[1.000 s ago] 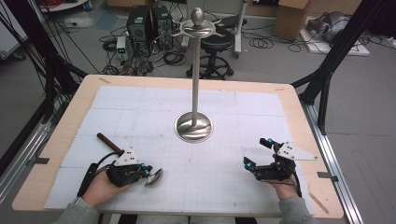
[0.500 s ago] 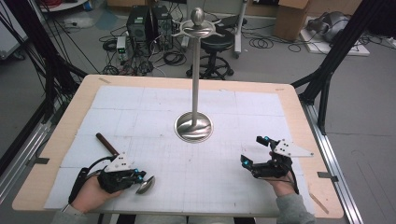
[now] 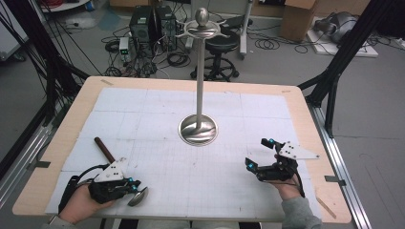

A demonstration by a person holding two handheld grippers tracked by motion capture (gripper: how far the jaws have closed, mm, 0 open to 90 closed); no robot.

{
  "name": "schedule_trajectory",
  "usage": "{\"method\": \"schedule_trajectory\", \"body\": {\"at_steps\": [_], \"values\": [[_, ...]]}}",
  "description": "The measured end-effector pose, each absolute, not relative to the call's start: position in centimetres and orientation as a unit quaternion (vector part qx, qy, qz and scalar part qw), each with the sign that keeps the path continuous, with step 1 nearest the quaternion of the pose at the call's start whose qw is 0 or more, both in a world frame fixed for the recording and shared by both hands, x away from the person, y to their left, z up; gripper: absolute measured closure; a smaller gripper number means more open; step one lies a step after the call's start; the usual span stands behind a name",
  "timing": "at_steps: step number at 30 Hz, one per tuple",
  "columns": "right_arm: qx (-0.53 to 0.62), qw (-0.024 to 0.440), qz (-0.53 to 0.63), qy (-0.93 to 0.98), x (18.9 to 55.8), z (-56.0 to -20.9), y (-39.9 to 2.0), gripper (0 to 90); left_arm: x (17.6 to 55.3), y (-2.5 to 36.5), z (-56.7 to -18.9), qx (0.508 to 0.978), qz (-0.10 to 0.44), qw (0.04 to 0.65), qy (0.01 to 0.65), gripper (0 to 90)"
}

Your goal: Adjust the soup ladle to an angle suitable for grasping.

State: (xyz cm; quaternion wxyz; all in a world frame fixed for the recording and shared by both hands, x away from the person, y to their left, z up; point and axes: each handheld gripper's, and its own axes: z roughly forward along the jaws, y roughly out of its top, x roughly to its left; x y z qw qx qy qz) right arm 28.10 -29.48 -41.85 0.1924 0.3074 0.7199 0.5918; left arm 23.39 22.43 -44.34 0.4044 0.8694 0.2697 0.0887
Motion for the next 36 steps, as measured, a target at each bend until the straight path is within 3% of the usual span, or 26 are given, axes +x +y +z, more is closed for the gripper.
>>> {"method": "schedule_trajectory", "body": {"at_steps": [6,14,20,36], "values": [[0.306,0.193,0.591,0.721,28.1,-41.9,-29.4,0.3,23.5,23.1,-43.4,0.851,0.119,0.431,0.274,89.4],[0.307,0.190,0.589,0.723,28.2,-41.9,-29.4,0.3,24.4,27.3,-43.1,0.828,0.170,0.418,0.333,89.4],[0.307,0.190,0.589,0.723,28.2,-41.9,-29.4,0.3,24.8,29.5,-43.8,0.816,0.179,0.411,0.365,89.4],[0.304,0.189,0.583,0.729,28.2,-42.0,-29.2,0.3,25.8,29.3,-44.7,0.817,0.191,0.390,0.380,89.4]]}}
